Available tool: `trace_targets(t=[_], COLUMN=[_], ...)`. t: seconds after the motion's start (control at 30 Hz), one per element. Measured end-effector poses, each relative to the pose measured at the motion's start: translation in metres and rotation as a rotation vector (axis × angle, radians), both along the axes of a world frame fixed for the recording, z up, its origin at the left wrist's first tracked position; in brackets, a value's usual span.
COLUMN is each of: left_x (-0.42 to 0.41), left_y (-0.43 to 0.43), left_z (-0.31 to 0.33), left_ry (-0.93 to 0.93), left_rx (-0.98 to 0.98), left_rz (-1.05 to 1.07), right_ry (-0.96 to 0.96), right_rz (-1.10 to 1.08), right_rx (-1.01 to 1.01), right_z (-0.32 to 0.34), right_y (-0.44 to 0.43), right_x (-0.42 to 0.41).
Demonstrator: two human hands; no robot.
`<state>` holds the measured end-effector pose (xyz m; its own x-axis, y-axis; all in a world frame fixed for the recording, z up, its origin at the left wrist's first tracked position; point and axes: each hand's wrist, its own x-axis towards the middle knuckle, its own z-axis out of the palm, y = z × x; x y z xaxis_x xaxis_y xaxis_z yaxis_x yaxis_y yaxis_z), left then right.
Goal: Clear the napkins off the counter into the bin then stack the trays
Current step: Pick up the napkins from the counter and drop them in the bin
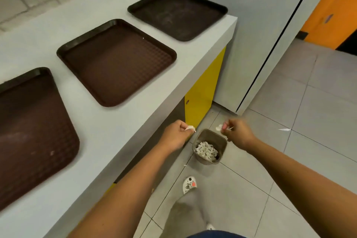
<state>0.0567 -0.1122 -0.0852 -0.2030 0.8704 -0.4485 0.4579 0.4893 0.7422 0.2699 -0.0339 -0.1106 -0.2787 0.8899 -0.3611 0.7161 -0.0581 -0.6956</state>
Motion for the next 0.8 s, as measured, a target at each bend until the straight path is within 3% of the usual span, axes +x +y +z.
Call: trace_targets(t=[0.43,0.8], left_x=[-0.013,0.018], left_y=[0.113,0.148], left_z=[-0.064,-0.126], left_ry=[-0.092,-0.163], left_rx=[-0.105,-0.343], left_rz=[-0.001,0.076], right_ry=[-0.296,-0.172], right_rz=[0.178,0.007], right_rx=[-0.221,-0.112], right_z=[-0.102,-0.075], right_y=[0.084,0.121], right_x=[-0.008,0.021])
